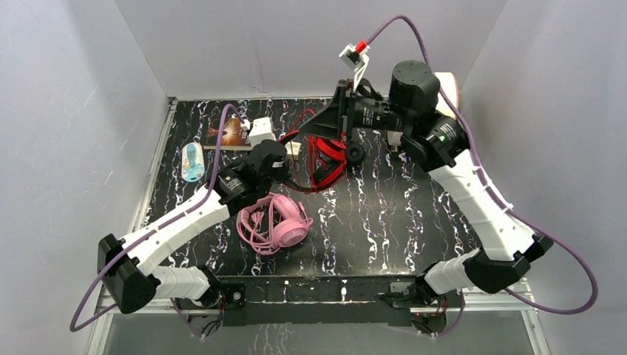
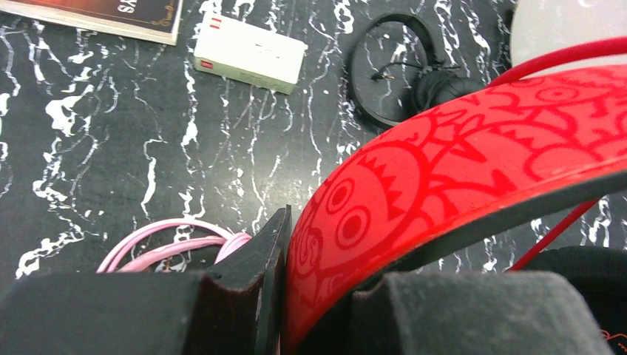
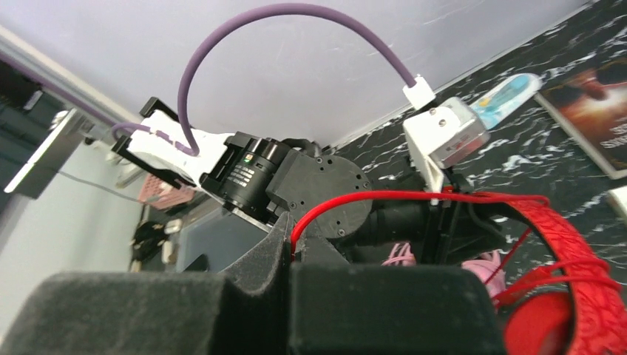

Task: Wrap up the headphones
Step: Wrap the headphones cable around the headphones.

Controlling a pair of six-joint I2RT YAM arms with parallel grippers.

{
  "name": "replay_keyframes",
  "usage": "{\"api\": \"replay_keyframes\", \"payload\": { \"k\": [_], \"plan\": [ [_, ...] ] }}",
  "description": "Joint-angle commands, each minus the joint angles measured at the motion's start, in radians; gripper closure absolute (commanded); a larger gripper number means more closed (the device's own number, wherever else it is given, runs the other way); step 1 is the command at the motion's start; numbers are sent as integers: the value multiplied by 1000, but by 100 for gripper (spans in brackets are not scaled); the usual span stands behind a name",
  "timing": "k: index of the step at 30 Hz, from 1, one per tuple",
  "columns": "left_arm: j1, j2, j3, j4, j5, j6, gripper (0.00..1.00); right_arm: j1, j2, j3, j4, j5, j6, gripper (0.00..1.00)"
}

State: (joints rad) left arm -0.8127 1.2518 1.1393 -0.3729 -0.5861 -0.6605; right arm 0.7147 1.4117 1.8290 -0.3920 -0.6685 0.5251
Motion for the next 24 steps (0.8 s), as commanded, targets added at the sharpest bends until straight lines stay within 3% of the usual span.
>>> {"api": "replay_keyframes", "payload": {
  "k": [1, 11, 24],
  "plan": [
    [5, -102, -13, 106, 128, 23, 100, -1, -17, 49, -101, 145, -124, 100],
    [5, -144, -9, 89, 186, 70, 100, -37, 53, 30, -99, 209, -149, 100],
    [6, -54, -12, -39, 63, -21, 100, -40, 49, 220, -194, 161, -141, 100]
  ]
}}
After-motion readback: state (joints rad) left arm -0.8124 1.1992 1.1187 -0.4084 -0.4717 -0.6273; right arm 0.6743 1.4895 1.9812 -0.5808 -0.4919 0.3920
